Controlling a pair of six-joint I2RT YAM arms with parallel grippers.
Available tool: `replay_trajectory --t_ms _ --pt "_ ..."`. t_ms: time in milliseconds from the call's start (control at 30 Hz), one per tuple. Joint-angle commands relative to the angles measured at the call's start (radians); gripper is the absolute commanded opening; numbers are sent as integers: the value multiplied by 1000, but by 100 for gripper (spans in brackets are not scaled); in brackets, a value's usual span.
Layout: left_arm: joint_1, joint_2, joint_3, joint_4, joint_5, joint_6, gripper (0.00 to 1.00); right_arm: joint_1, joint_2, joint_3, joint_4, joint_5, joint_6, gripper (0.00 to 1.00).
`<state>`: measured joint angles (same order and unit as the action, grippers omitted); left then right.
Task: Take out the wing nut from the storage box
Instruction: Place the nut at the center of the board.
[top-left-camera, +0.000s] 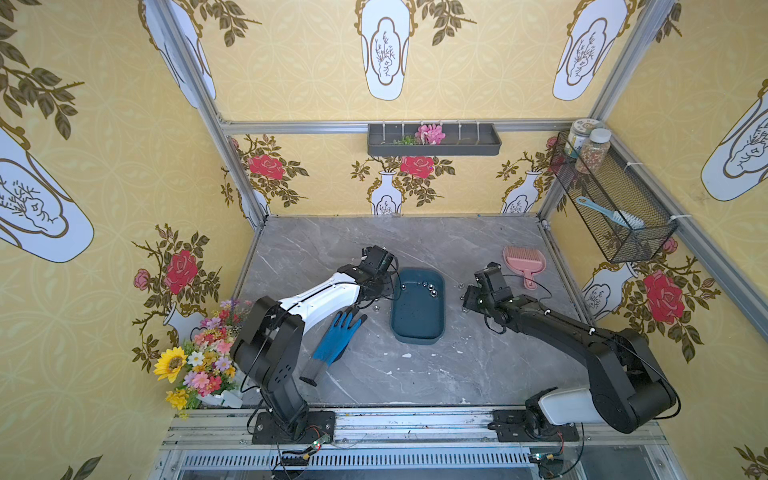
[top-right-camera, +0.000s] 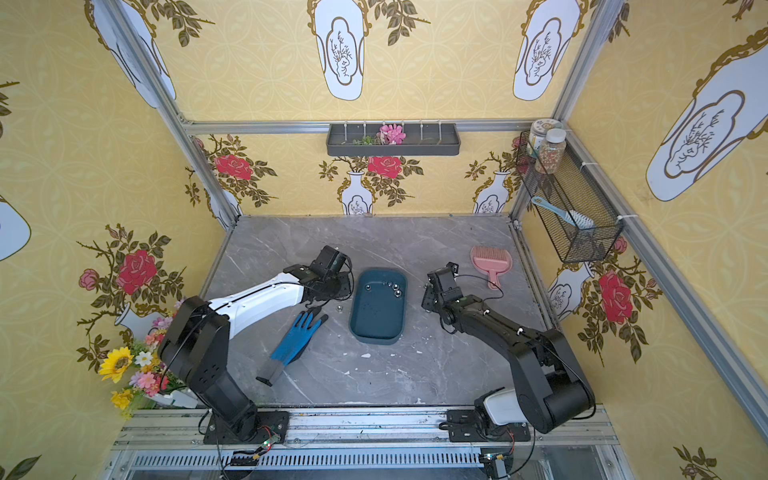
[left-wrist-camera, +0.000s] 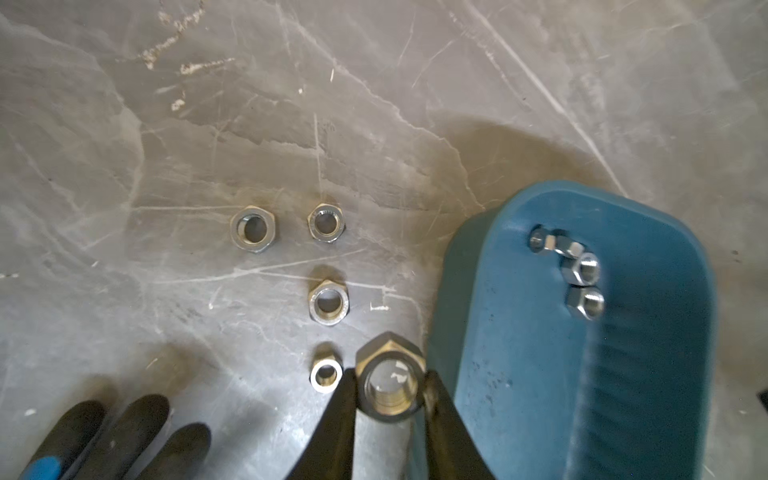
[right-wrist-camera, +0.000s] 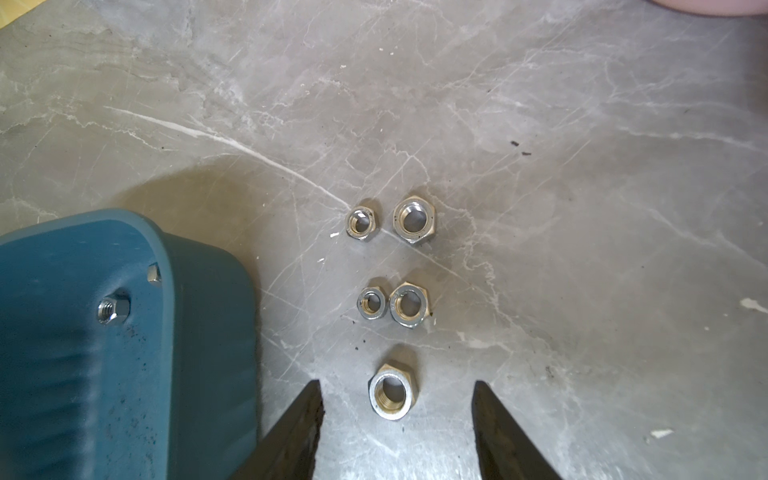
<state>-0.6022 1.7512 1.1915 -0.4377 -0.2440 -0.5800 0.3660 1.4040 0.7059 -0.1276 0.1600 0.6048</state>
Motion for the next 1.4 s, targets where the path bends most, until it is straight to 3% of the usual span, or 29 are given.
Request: replay_trajectory --t_ms 0,267,667,833,1067,1367 --pt "6 68 25 32 -21 3 25 -2 -10 -3 31 13 9 59" --pt "35 179 78 79 42 1 24 -2 -3 -3 35 7 10 59" --pt "35 273 140 59 41 -1 26 -2 -1 -5 39 7 13 59" --pt "35 287 138 56 42 -9 32 -2 -1 -4 39 8 12 59" --pt "34 250 125 50 35 -23 44 -3 -5 -6 39 6 14 60" --pt "33 103 69 39 28 -31 48 -3 -18 -10 46 8 5 61"
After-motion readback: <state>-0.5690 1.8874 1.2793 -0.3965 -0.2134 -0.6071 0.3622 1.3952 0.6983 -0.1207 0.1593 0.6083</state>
